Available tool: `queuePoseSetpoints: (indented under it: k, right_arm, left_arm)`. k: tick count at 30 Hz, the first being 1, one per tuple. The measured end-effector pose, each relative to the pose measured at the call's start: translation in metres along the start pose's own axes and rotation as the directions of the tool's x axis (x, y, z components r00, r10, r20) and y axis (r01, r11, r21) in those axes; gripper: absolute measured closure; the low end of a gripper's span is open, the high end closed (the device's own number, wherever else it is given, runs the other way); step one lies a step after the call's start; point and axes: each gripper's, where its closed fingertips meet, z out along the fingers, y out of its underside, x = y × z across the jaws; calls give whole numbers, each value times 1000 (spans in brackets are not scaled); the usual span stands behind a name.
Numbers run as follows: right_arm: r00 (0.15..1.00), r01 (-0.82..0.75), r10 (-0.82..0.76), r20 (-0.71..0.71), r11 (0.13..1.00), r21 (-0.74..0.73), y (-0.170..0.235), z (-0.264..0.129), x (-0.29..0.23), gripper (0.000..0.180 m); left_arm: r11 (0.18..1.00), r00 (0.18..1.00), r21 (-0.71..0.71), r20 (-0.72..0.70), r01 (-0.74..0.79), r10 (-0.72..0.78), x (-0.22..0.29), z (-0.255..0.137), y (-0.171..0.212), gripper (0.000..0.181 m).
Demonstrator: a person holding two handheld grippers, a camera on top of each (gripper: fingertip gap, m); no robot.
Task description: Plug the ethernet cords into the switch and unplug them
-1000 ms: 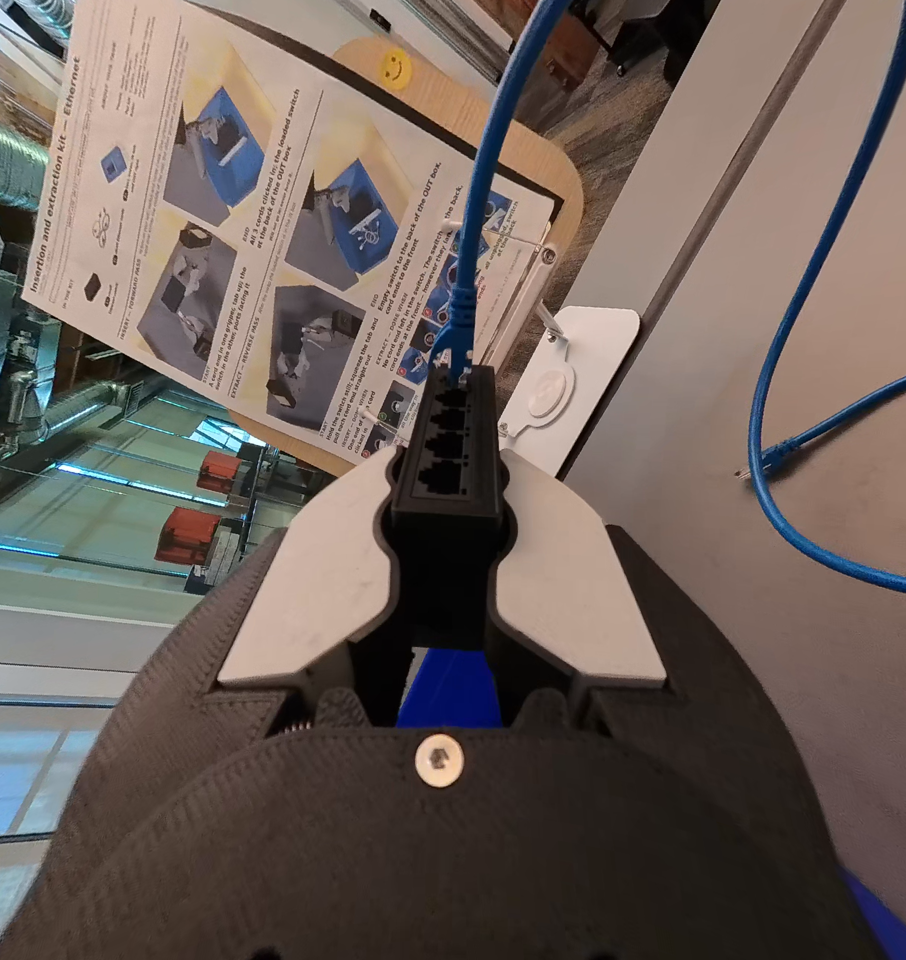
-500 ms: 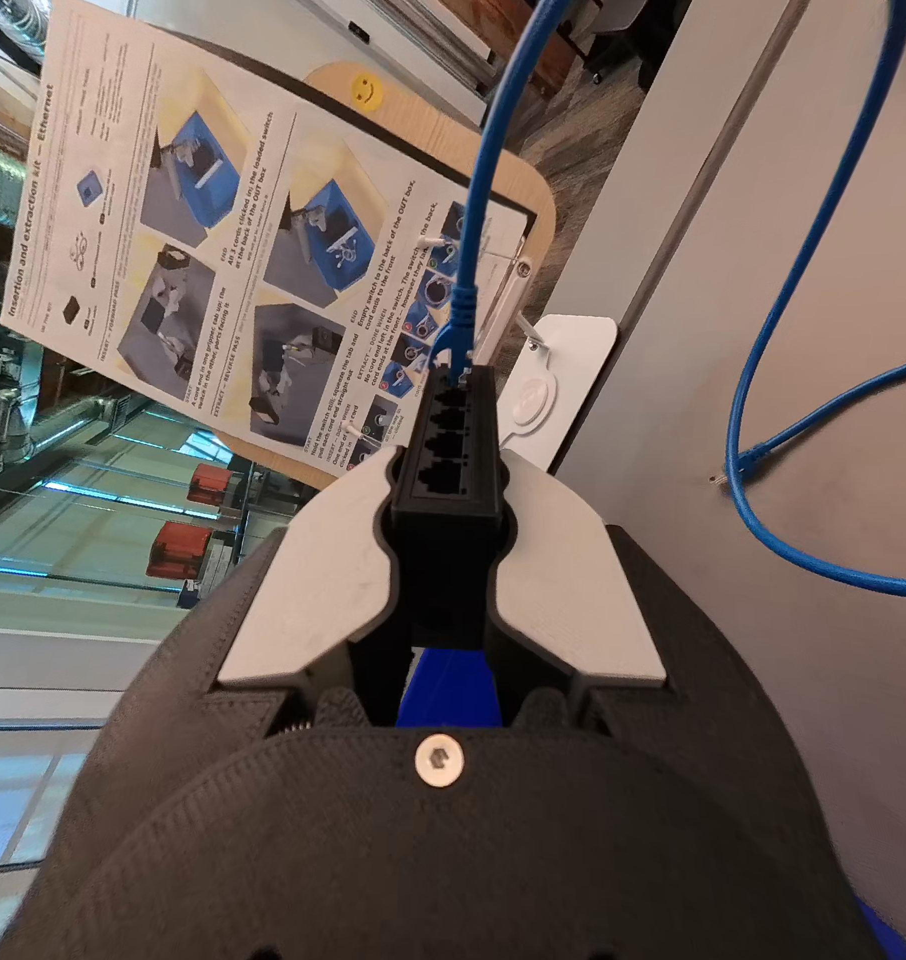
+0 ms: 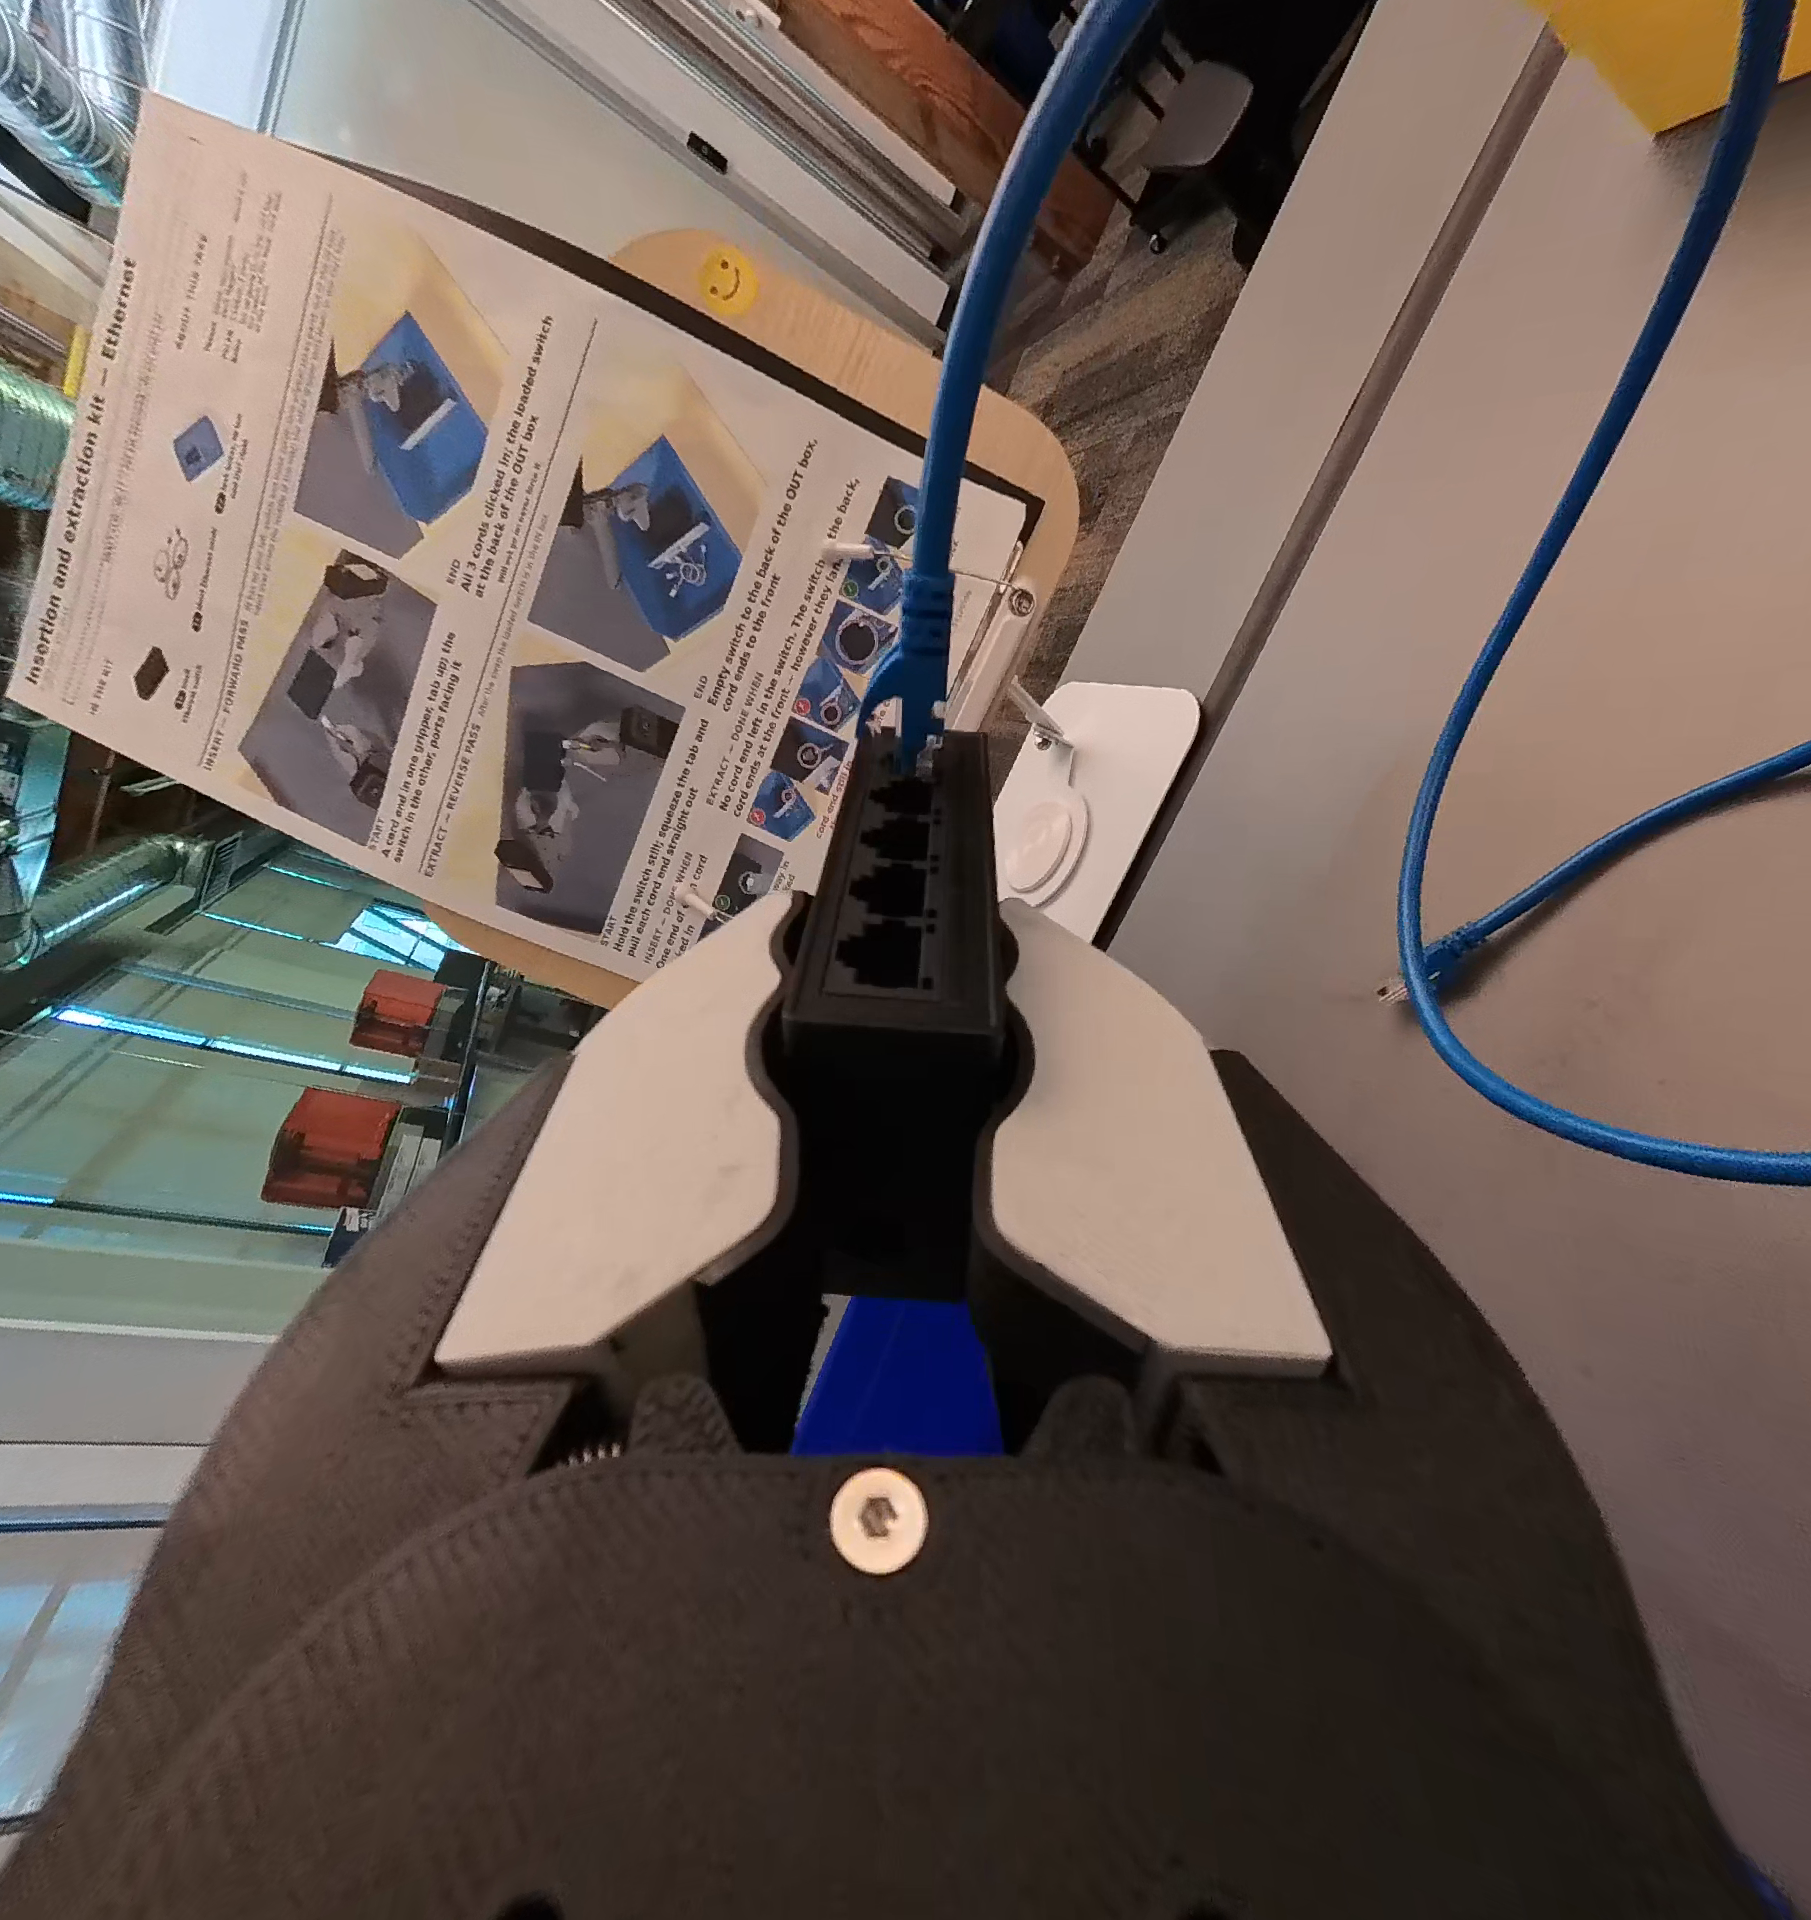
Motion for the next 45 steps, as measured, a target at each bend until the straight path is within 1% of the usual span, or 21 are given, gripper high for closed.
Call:
queuePoseSetpoints:
  k: [1, 2, 3, 4, 5, 7, 10, 12, 14, 16, 19, 21, 22, 24, 27, 31, 34, 37, 39, 42, 45]
  right_arm:
    - [1000, 15, -14, -6, 999, 44, -10, -2, 4, 151]
    - [996, 84, -84, -37, 996, 12, -15, -2, 10, 152]
    - [980, 176, -182, -77, 981, -80, -16, -1, 16, 153]
    - [959, 264, -277, -59, 951, -161, -19, 1, 12, 150]
    - [939, 339, -345, 3, 921, -193, -28, 7, -4, 146]
    - [874, 483, -458, 164, 858, -174, -50, 21, -62, 141]
    - [675, 699, -642, 363, 714, -36, -75, 39, -168, 136]
    - [506, 801, -744, 436, 593, 82, -81, 44, -232, 136]
    - [356, 853, -806, 473, 487, 187, -80, 46, -282, 137]
    - [230, 902, -840, 492, 373, 216, -67, 53, -307, 138]
    - [57, 951, -868, 492, 197, 237, -44, 65, -316, 141]
    - [-28, 963, -879, 475, 103, 247, -35, 72, -316, 146]
    - [-52, 969, -879, 474, 71, 238, -33, 75, -315, 150]
    - [-54, 970, -889, 454, 62, 235, -36, 80, -315, 156]
    - [-35, 969, -876, 481, 88, 231, -38, 82, -315, 164]
    - [-45, 969, -864, 502, 84, 231, -38, 81, -318, 163]
    - [-18, 973, -847, 532, 107, 203, -37, 79, -318, 165]
    - [41, 978, -840, 542, 146, 152, -40, 78, -318, 165]
    - [42, 984, -850, 525, 125, 124, -42, 77, -319, 166]
    - [59, 992, -847, 528, 107, 61, -42, 76, -317, 166]
    - [7, 997, -860, 509, 46, 64, -44, 73, -315, 166]
  left_arm:
    - [1000, 1000, 0, -1, -2, 2, 0, 0, 0, 151]
    - [1000, 1000, 0, -1, -4, 4, 0, -1, 0, 151]
    - [1000, 1000, 3, -2, -7, 7, 0, -1, 0, 151]
    - [1000, 1000, 9, -1, -10, 10, 0, -1, 0, 151]
    - [1000, 1000, 22, 1, -14, 14, 1, -1, -2, 151]
    - [997, 1000, 65, 9, -30, 30, 2, -3, -9, 151]
    - [985, 996, 148, 26, -91, 88, 9, -8, -26, 151]
    - [978, 993, 175, 24, -117, 114, 15, -11, -35, 151]
    - [971, 990, 191, 27, -144, 141, 20, -14, -41, 151]
    - [967, 987, 199, 33, -158, 155, 22, -18, -46, 151]
    - [960, 988, 231, 30, -157, 154, 23, -24, -54, 151]
    - [952, 986, 258, 27, -163, 162, 25, -30, -60, 151]
    - [948, 986, 269, 30, -168, 166, 25, -32, -62, 151]
    - [945, 984, 276, 40, -177, 173, 25, -36, -65, 151]
    - [939, 984, 295, 45, -178, 173, 24, -40, -68, 151]
    - [932, 983, 312, 42, -184, 180, 25, -42, -70, 151]
    - [929, 984, 326, 24, -175, 177, 27, -43, -71, 151]
    - [931, 990, 335, 37, -143, 139, 25, -42, -72, 150]
    - [930, 989, 340, 98, -141, 114, 20, -40, -73, 144]
    - [936, 994, 338, 66, -101, 83, 22, -37, -74, 144]
    - [934, 996, 347, 47, -86, 75, 24, -37, -77, 147]
